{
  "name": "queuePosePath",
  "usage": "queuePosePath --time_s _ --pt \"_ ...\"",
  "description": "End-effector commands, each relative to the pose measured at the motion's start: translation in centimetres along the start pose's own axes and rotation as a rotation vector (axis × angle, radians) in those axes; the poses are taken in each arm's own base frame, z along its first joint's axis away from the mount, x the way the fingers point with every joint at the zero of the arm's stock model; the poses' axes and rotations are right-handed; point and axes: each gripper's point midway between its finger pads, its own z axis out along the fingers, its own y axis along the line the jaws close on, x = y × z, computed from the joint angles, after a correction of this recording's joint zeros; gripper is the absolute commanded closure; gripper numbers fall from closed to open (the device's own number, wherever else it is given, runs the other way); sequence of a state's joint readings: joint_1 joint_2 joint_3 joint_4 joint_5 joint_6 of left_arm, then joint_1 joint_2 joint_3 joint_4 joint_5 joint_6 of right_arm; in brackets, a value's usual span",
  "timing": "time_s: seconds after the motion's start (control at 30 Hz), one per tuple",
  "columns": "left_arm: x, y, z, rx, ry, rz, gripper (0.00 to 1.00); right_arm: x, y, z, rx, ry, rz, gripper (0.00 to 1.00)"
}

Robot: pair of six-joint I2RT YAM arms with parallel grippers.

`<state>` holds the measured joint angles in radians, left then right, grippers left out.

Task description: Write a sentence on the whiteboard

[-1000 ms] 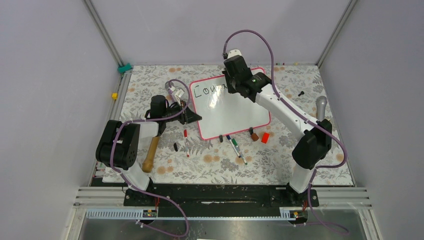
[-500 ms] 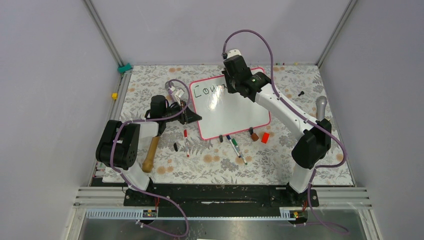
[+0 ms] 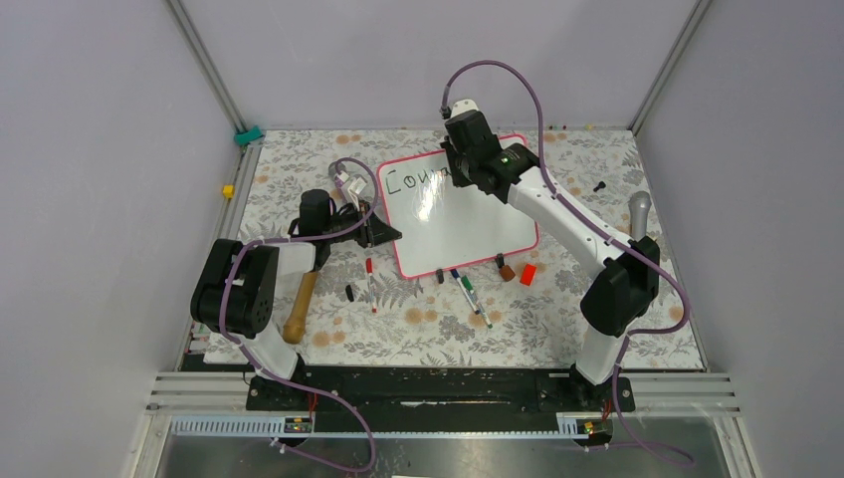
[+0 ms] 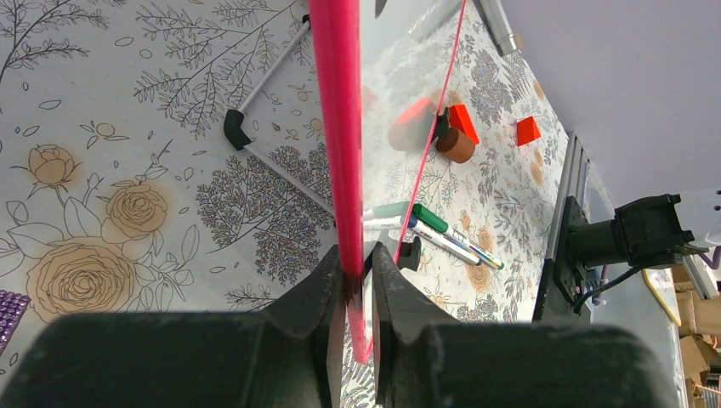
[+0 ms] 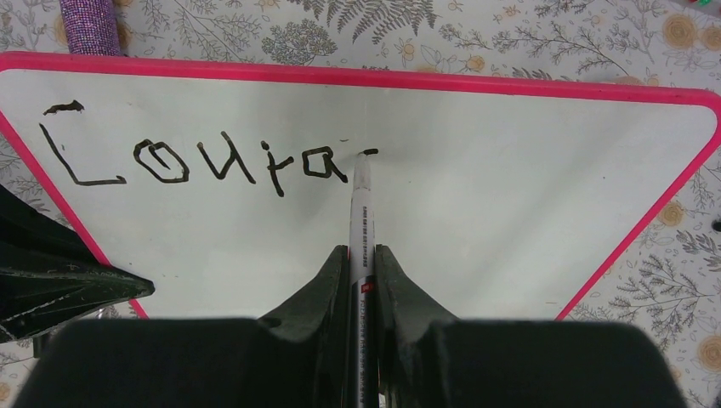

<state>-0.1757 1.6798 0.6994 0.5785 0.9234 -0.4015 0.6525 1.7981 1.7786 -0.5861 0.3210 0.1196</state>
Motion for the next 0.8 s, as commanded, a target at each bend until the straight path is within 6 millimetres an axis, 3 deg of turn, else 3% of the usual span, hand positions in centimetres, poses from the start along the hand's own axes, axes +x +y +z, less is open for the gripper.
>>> queuePosePath --time_s 0.0,0.43,0.77 --pt "0.6 2.4 0.0 -0.081 -0.001 0.021 1.0 0.2 -0.3 -0.5 -0.009 0.005 -0.007 1.0" --pt "0.6 2.4 0.0 -0.079 -0.001 0.018 1.0 0.9 -1.6 -0.5 0.047 0.02 -0.015 1.0" --pt "0.6 2.4 0.0 -0.08 -0.002 0.017 1.0 0.0 -2.5 -0.4 0.084 0.004 0.007 1.0"
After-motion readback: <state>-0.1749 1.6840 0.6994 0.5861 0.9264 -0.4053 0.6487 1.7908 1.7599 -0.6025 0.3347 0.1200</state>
